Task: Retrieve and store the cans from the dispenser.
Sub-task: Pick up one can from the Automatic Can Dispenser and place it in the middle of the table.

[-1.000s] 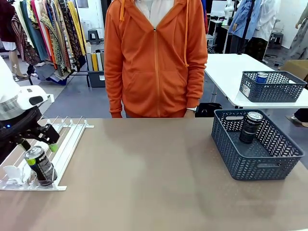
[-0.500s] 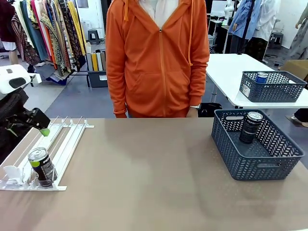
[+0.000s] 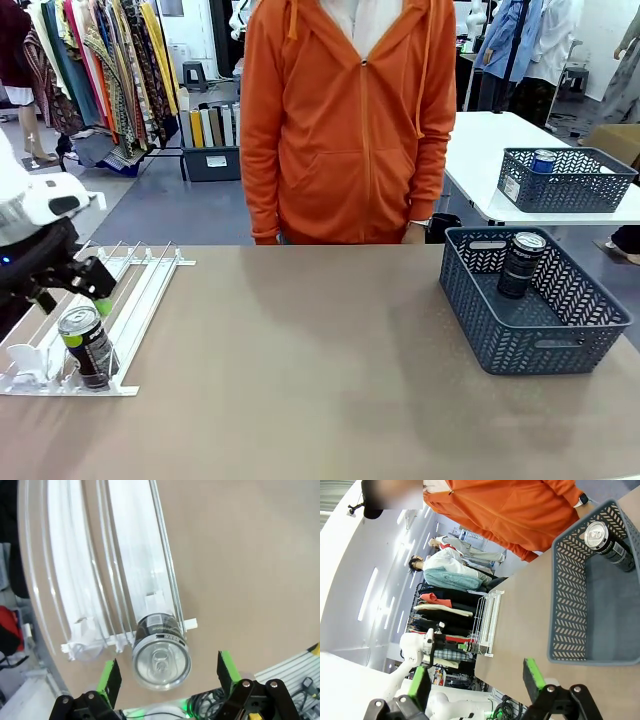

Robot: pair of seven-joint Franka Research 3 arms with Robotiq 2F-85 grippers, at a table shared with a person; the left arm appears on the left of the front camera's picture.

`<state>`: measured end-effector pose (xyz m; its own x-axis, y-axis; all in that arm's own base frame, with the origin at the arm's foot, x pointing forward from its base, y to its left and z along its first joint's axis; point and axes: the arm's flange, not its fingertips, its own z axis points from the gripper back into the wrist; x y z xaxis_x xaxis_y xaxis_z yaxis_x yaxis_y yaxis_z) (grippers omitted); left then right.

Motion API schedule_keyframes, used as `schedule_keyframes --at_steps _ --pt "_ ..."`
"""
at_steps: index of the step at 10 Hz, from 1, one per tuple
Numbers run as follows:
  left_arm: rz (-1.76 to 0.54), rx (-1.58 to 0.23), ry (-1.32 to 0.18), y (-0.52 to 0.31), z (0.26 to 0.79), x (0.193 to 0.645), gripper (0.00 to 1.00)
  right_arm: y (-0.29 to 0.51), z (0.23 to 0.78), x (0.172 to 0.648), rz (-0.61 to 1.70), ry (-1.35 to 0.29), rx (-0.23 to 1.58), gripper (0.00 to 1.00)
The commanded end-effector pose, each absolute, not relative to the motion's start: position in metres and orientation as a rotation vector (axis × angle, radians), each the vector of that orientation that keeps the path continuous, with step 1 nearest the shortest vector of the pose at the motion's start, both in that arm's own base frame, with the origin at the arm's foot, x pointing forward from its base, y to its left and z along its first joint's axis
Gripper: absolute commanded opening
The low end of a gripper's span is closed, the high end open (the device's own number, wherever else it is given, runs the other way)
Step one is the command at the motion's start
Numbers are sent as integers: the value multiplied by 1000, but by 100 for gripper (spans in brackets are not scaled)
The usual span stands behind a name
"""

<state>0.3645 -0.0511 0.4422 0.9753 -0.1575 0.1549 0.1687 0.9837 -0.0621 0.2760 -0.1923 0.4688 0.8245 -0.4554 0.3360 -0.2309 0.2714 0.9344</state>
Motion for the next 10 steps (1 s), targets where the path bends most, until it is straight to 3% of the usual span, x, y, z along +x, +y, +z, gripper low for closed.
schedule_keyframes --at_steps 1,10 --pt "-199 -92 -122 -54 390 326 100 -191 474 279 -172 -647 1336 100" --pt "-161 -56 -64 -53 378 333 100 -191 474 279 -172 -647 1336 100"
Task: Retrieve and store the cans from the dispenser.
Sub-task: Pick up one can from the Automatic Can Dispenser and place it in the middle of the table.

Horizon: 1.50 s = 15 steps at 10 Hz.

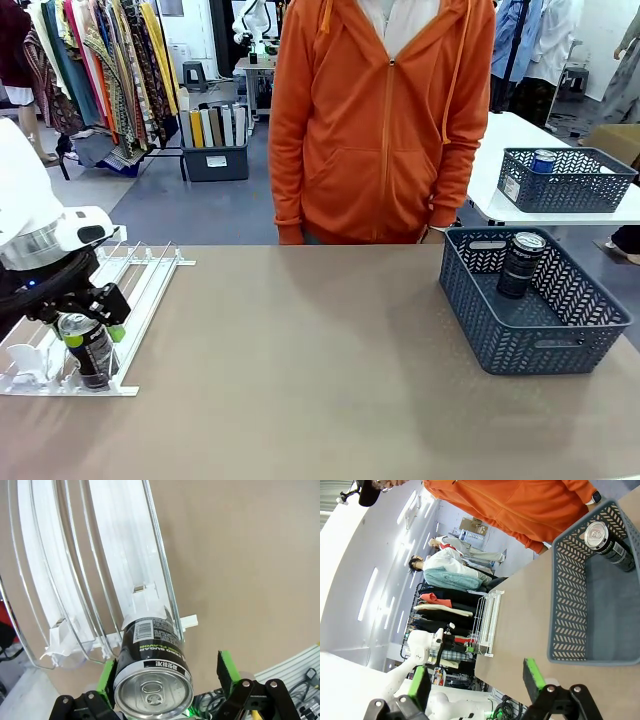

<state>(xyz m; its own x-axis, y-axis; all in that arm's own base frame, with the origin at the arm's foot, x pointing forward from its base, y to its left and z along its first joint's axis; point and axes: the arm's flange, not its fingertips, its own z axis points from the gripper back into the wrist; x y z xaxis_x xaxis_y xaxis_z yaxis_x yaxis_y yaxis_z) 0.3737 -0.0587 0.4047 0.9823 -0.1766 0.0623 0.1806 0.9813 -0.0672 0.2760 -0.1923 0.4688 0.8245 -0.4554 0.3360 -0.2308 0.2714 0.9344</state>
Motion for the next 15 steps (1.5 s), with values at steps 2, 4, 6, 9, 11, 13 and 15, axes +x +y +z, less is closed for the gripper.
schedule_keyframes --at_steps 2,4,6,9,11,13,15 --pt "-153 -44 -78 -53 379 334 0 -191 474 279 -172 -647 1336 100" --pt "-149 -42 -77 -52 379 333 0 -191 474 279 -172 -647 1336 100" --pt "-144 -38 -79 -51 380 333 0 -191 474 279 -172 -647 1336 100" --pt "-151 -12 -114 -48 397 325 0 -191 474 279 -172 -647 1336 100" --pt "-191 18 -190 -40 450 298 0 -191 474 279 -172 -647 1336 100" --pt "-220 13 -336 -38 502 259 0 -191 474 279 -172 -647 1336 100" --pt "-218 2 -493 -33 527 219 0 -191 474 279 -172 -647 1336 100"
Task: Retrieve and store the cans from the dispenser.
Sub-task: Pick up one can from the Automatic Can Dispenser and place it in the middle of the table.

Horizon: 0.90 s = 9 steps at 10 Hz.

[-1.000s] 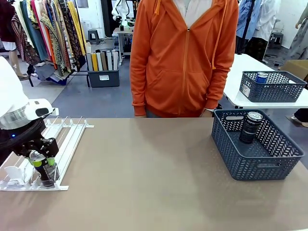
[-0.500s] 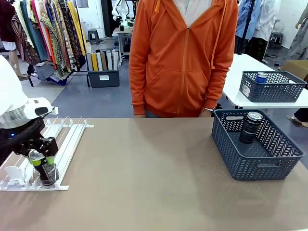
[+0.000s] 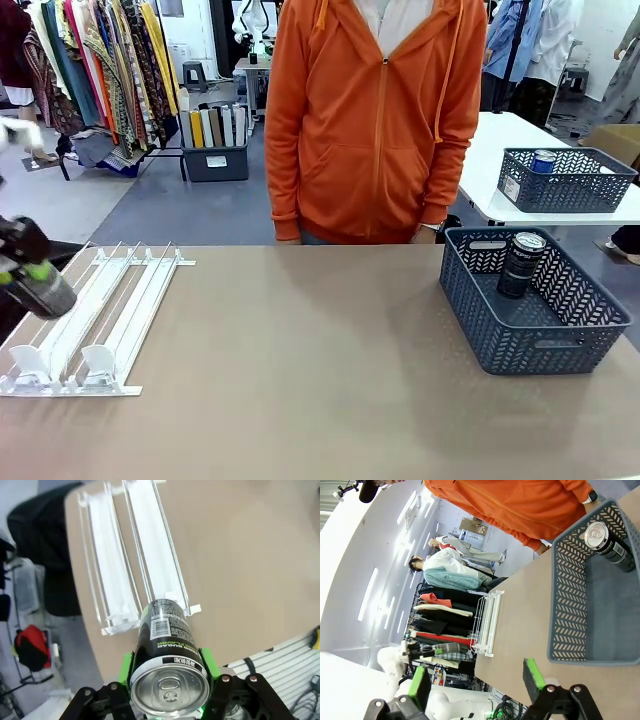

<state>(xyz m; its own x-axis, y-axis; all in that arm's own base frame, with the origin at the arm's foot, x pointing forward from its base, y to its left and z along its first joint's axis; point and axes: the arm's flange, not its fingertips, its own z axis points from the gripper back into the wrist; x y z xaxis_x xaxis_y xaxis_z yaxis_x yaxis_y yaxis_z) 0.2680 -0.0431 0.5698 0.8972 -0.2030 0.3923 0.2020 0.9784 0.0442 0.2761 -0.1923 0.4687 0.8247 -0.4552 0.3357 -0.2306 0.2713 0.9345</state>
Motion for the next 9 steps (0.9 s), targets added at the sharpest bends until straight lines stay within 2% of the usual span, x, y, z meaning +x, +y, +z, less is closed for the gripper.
schedule_keyframes --at_steps 1,2,3,7,9 --pt "-193 -14 -512 -29 525 211 0 -191 474 279 -172 -647 1336 100" --pt "-174 -65 -509 -23 518 213 0 -191 474 279 -172 -647 1336 100" --pt "-206 0 -469 -40 589 246 0 -191 474 279 -172 -647 1336 100" --pt "-200 -9 -459 -39 586 242 0 -191 474 279 -172 -647 1336 100" --pt "-220 -106 -501 -78 599 277 0 -191 474 279 -172 -647 1336 100"
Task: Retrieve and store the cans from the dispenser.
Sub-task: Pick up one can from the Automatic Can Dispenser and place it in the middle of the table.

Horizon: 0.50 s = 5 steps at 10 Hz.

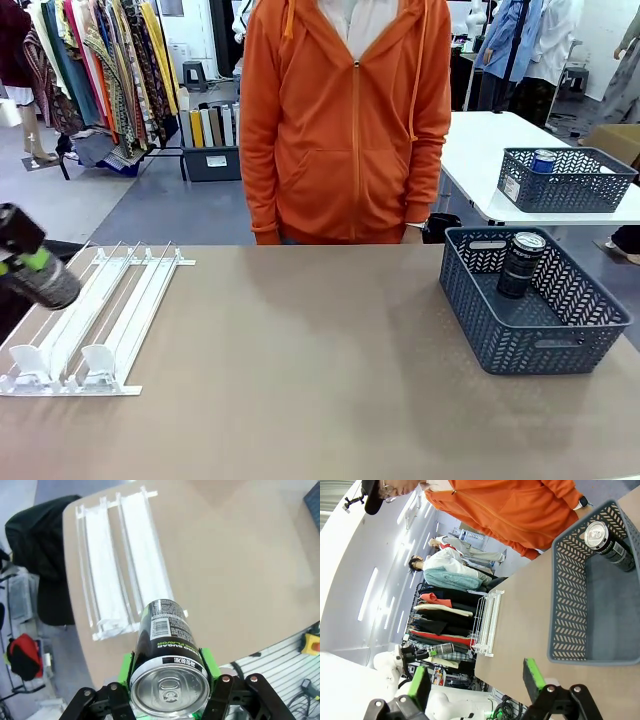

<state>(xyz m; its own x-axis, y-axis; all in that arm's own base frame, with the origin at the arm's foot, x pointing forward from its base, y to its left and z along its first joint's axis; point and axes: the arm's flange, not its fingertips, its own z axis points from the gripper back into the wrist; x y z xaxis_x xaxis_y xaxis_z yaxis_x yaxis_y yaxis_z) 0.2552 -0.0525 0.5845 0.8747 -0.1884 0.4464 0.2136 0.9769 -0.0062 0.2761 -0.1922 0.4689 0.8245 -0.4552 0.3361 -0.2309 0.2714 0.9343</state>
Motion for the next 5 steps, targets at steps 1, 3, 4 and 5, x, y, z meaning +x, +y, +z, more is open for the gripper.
schedule_keyframes --at_steps 1,3,4,5 --pt "-311 -108 -512 -130 608 309 0 -191 474 279 -172 -647 1336 100" --pt "-528 -95 -448 -248 598 368 0 -191 474 279 -172 -647 1336 100" --pt "-629 -65 -422 -299 583 389 0 -191 474 279 -172 -647 1336 100" --pt "-720 -89 -352 -343 560 403 0 -191 474 279 -172 -647 1336 100"
